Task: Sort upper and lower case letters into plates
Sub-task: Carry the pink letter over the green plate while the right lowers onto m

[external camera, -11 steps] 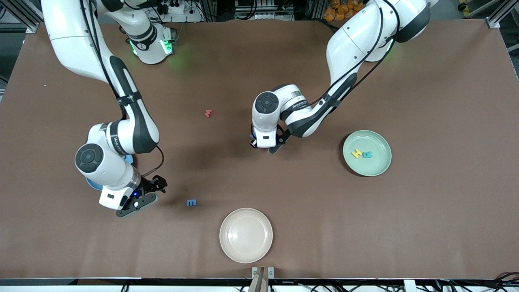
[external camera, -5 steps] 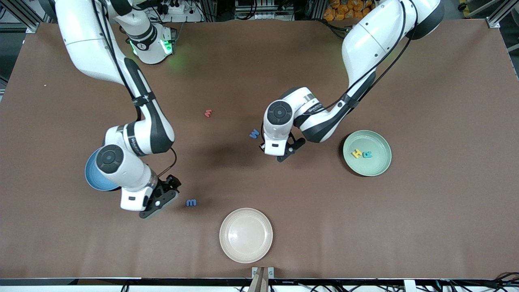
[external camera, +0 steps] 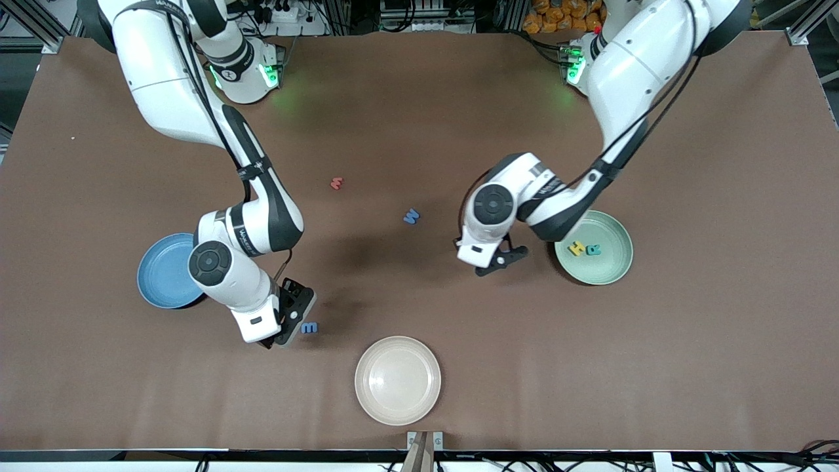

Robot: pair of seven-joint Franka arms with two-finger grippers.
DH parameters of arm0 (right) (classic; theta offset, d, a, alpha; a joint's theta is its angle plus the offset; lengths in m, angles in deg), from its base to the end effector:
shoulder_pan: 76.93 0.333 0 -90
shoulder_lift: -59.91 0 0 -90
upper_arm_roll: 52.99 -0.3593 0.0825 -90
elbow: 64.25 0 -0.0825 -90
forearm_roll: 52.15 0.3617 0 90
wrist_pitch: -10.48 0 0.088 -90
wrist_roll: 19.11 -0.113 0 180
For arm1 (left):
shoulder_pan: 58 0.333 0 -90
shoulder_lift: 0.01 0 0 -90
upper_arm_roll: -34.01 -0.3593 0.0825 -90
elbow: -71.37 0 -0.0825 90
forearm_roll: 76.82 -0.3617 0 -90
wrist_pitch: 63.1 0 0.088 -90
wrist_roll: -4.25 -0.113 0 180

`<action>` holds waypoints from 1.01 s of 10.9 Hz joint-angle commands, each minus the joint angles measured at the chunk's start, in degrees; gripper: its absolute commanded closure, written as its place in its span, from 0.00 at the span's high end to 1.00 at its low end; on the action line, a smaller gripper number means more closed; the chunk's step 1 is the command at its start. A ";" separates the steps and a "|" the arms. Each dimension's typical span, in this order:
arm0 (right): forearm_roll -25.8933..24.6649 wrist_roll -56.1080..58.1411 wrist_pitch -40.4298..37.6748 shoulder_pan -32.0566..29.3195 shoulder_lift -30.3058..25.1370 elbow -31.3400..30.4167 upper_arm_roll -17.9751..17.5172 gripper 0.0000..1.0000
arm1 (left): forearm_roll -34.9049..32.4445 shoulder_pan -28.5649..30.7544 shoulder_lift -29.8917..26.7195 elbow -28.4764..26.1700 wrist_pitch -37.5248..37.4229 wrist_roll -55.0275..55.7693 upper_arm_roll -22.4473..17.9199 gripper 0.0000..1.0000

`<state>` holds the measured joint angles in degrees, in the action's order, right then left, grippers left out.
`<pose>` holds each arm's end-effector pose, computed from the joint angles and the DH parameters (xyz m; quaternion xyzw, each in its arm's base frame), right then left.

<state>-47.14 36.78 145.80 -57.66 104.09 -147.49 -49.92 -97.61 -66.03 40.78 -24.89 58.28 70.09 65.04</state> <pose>0.7169 0.2195 0.2797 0.8181 0.5706 0.0705 0.0098 0.5594 -0.3648 0.2604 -0.9829 -0.1650 0.0698 0.0419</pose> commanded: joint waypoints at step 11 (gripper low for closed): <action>-5.79 13.29 -7.61 0.85 10.40 12.92 -1.66 1.00 | 1.19 26.21 -19.87 -34.44 21.36 -40.34 1.40 0.18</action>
<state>-50.46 49.54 139.26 -56.87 112.22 -138.51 -51.68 -97.58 -41.63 23.33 -57.87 78.99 32.40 65.29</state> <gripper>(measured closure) 0.000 0.595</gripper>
